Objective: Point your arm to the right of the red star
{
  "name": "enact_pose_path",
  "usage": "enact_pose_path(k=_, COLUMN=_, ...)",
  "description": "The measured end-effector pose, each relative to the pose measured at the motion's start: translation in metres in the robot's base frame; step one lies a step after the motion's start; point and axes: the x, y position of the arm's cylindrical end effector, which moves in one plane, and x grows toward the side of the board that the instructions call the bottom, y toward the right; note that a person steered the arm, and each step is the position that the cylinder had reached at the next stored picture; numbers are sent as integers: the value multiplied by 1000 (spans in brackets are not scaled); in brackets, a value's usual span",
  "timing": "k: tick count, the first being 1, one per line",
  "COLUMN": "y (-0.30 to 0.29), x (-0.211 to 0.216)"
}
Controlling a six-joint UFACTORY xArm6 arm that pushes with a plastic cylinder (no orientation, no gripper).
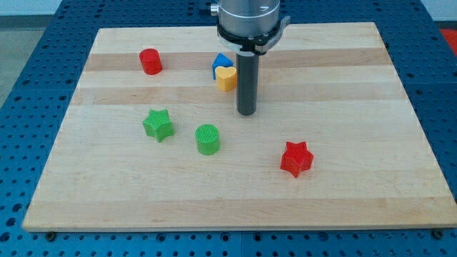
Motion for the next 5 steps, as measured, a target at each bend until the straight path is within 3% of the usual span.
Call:
enact_pose_path(k=1, y=28, x=2)
enact_pose_path(k=3, y=168, x=17)
enact_pose_path(k=4, y=198, x=87)
enact_pose_path(k=5, y=171, x=143)
